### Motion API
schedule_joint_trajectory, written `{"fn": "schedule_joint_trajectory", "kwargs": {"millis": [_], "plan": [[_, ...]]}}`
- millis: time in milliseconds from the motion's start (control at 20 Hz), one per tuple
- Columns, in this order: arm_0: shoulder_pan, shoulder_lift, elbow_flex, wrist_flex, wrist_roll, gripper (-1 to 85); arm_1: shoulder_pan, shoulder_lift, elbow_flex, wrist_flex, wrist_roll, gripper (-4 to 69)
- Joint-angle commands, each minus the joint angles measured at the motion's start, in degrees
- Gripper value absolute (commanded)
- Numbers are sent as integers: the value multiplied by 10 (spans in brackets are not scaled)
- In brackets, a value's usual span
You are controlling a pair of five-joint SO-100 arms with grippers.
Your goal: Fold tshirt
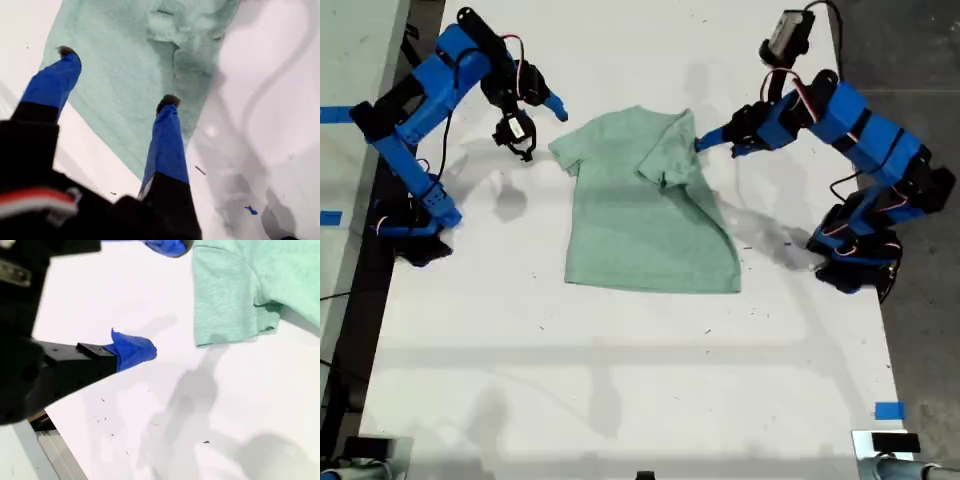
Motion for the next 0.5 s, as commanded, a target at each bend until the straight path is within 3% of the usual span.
{"fn": "schedule_joint_trajectory", "kwargs": {"millis": [0,250,450], "plan": [[-20,-17,-44,-1,16,253,-1,46,5,-8,7,290],[-26,-58,-43,-22,22,257,0,61,21,-4,8,291],[-30,-147,-41,-77,33,263,-17,81,31,7,20,291]]}}
